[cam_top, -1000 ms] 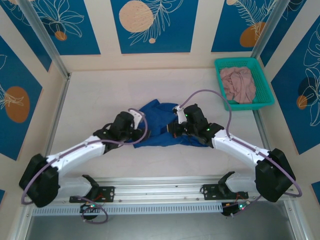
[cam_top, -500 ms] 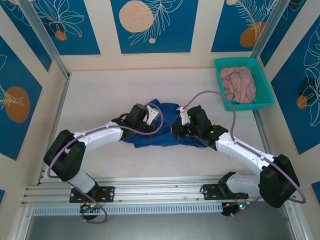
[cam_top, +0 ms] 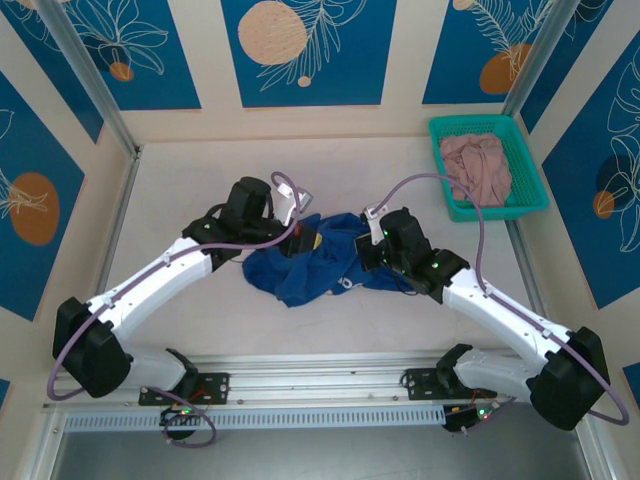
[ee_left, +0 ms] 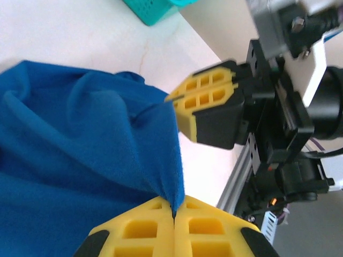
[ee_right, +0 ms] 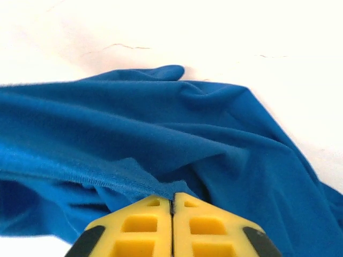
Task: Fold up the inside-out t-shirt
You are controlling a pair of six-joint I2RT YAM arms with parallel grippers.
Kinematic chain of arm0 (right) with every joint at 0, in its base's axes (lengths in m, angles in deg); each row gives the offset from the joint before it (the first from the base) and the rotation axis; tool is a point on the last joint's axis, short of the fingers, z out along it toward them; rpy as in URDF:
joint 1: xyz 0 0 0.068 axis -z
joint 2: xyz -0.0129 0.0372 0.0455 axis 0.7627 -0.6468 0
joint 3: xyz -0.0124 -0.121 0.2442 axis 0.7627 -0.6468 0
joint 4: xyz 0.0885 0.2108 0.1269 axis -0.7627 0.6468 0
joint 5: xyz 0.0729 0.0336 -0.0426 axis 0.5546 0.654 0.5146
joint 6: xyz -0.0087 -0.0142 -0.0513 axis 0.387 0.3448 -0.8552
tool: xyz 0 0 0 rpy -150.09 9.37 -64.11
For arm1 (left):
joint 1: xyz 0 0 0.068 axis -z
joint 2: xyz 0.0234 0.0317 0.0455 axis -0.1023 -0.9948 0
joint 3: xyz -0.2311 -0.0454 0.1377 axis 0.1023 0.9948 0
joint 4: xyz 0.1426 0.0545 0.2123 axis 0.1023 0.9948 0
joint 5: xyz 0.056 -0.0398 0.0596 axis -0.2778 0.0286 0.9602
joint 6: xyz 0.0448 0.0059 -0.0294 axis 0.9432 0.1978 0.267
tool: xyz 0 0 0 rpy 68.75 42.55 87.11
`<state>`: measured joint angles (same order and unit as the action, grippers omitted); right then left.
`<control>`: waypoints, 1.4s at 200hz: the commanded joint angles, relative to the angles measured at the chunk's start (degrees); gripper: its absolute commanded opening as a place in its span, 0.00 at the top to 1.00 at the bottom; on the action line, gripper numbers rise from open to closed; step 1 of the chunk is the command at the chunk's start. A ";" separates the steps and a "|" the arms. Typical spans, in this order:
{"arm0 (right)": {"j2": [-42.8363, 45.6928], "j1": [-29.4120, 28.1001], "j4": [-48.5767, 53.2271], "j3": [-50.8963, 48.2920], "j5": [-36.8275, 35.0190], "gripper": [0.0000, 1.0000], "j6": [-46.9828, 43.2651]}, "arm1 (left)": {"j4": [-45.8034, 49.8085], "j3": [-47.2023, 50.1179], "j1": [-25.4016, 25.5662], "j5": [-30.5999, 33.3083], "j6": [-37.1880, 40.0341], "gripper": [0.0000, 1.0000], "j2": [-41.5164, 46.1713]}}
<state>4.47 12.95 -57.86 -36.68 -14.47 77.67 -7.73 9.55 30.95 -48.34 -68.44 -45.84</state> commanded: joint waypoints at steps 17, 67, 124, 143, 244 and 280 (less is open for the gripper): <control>-1.62 0.06 12.47 4.88 -9.20 0.77 2.62 | 1.58 -1.89 -1.74 -5.19 -0.59 1.00 -1.02; 5.78 -5.35 9.71 0.67 -2.29 0.60 -3.25 | 0.90 -1.67 -2.63 -5.42 -1.76 1.00 -1.56; 1.20 -6.75 -5.12 -3.47 4.80 0.33 -7.78 | 0.66 -1.22 -2.63 -5.98 -1.82 1.00 -1.15; -4.31 -4.79 -9.76 -1.81 6.59 0.33 -8.80 | 0.73 -0.90 -2.72 -5.72 -1.58 1.00 -0.65; -2.06 5.99 -19.81 -6.79 51.31 1.00 2.97 | 3.20 -3.57 -5.32 21.84 1.75 0.85 -5.68; -3.11 8.13 -22.68 -7.24 52.06 1.00 6.61 | 4.69 -2.34 -4.62 28.19 1.85 0.64 -3.53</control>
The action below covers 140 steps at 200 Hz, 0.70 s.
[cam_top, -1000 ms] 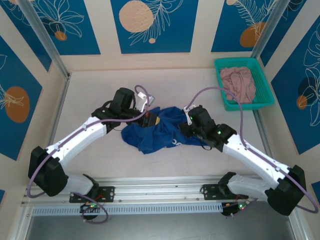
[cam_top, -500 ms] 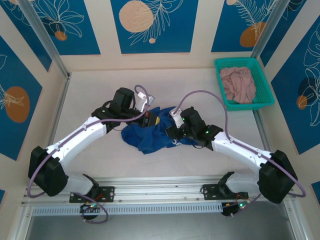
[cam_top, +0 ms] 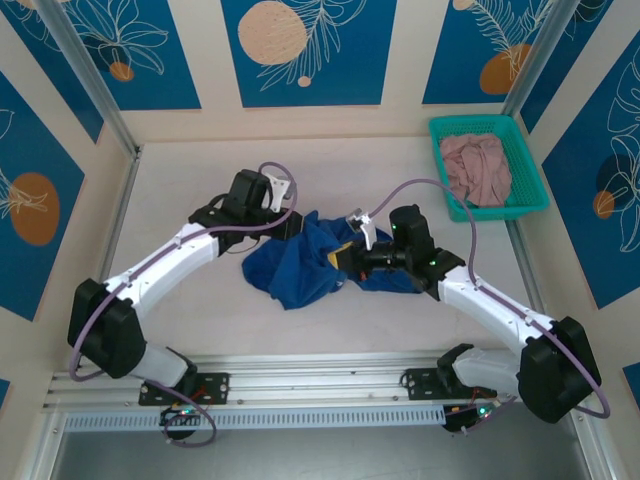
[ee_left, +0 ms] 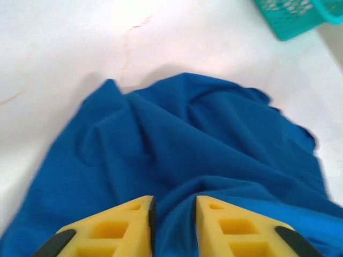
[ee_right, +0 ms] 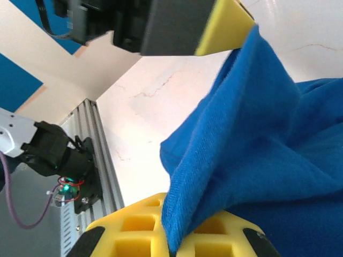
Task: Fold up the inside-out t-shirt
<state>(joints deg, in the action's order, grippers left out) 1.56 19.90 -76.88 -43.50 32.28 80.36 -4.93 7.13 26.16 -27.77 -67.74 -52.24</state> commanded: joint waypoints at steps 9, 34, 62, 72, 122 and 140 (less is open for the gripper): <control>-0.49 1.41 -4.10 -0.39 5.12 1.00 4.40 | 1.53 2.38 0.83 7.73 0.78 0.60 5.52; -1.19 2.09 -4.53 -0.26 4.34 1.00 5.40 | 0.56 9.05 4.44 6.78 -1.44 0.54 13.49; -1.48 2.64 -4.61 -0.08 4.03 1.00 5.65 | -5.87 15.80 9.09 -1.56 -5.87 0.53 18.56; -1.48 2.81 -4.57 -0.05 3.70 1.00 5.72 | -7.46 16.33 10.52 -3.08 -7.01 0.54 18.27; -2.00 3.52 -4.18 0.31 2.68 1.00 6.62 | -9.85 15.83 16.45 -1.66 -6.10 0.61 16.33; -1.86 3.61 -4.21 0.27 2.97 1.00 6.79 | -10.63 15.88 16.70 -1.80 -6.94 0.63 14.15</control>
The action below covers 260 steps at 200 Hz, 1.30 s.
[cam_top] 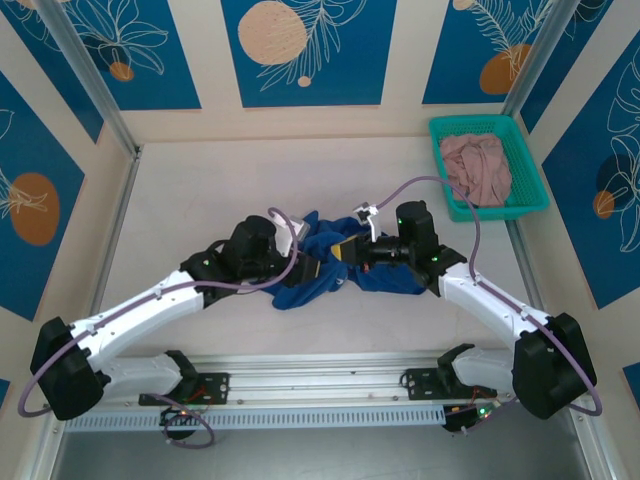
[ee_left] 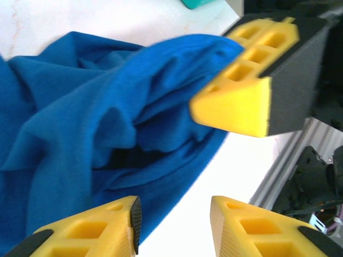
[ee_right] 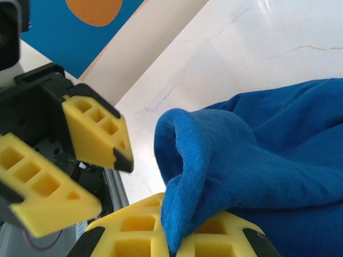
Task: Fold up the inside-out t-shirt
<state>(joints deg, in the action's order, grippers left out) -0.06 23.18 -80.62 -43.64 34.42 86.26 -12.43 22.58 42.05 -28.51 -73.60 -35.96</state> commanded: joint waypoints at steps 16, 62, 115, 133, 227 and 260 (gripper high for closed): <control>0.13 0.33 -0.32 0.21 0.81 1.00 0.72 | -2.82 -0.68 0.61 1.25 -1.66 0.66 -4.74; 1.67 0.44 -0.49 -1.03 0.31 1.00 0.71 | -4.35 -4.30 -1.99 4.50 -0.73 0.69 -10.99; 2.07 0.60 -0.39 -1.36 0.22 1.00 0.37 | -6.57 -7.30 -4.13 2.41 -0.60 0.65 -15.40; 2.07 0.61 -0.47 -1.45 0.21 1.00 0.30 | -7.50 -8.18 -4.69 0.58 -0.92 0.64 -16.94; 5.41 1.43 8.89 0.47 -14.39 1.00 -4.70 | -5.83 -8.96 -11.39 -17.77 -2.86 1.00 -11.99; 6.68 0.65 13.14 3.01 -22.48 1.00 -6.28 | 0.92 -8.70 -15.38 -28.22 -2.73 1.00 -5.73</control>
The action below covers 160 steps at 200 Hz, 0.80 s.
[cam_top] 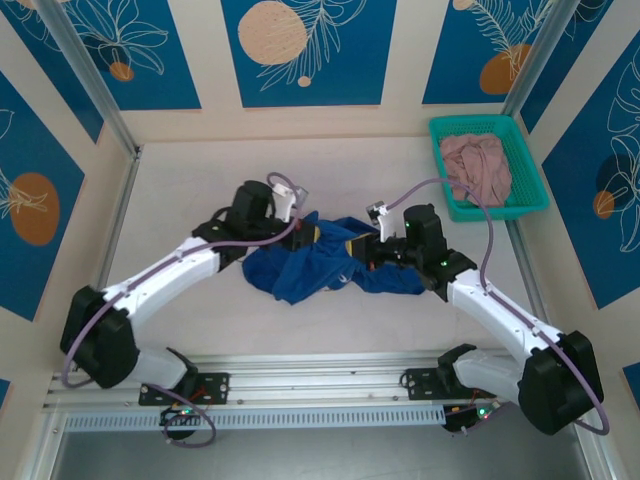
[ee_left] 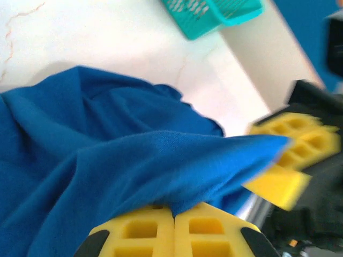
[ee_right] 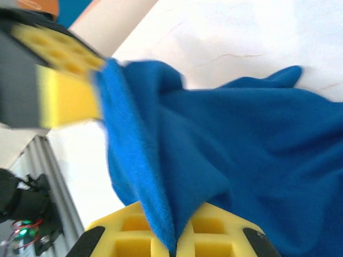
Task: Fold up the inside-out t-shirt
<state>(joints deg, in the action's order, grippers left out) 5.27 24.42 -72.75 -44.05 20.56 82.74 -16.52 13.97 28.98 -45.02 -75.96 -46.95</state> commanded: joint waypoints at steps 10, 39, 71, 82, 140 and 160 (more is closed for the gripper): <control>1.08 -1.36 7.12 4.72 -12.03 1.00 -2.75 | 5.93 0.14 -3.23 -14.21 -0.28 1.00 6.84; -1.85 -3.93 11.19 8.84 -18.83 0.95 -0.58 | 2.07 1.45 -3.83 -20.70 -2.15 1.00 8.44; -6.83 -6.42 20.51 14.84 -26.29 0.77 -0.78 | -1.43 2.26 -3.96 -18.54 -4.32 1.00 7.73; -7.35 -6.53 24.26 16.62 -28.43 0.72 -1.18 | -0.51 2.06 -4.17 -16.29 -4.08 1.00 7.73; 3.07 -9.24 26.43 15.76 -19.23 0.59 -8.59 | 0.65 1.86 -4.62 -9.63 -5.42 1.00 6.96; 5.90 -11.77 23.13 13.99 -16.24 0.59 -9.97 | 0.40 1.80 -4.62 -9.56 -5.81 1.00 6.59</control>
<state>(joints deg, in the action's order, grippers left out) 7.40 15.13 -47.70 -28.18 -0.77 76.47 -15.34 15.76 25.09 -55.73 -80.72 -39.67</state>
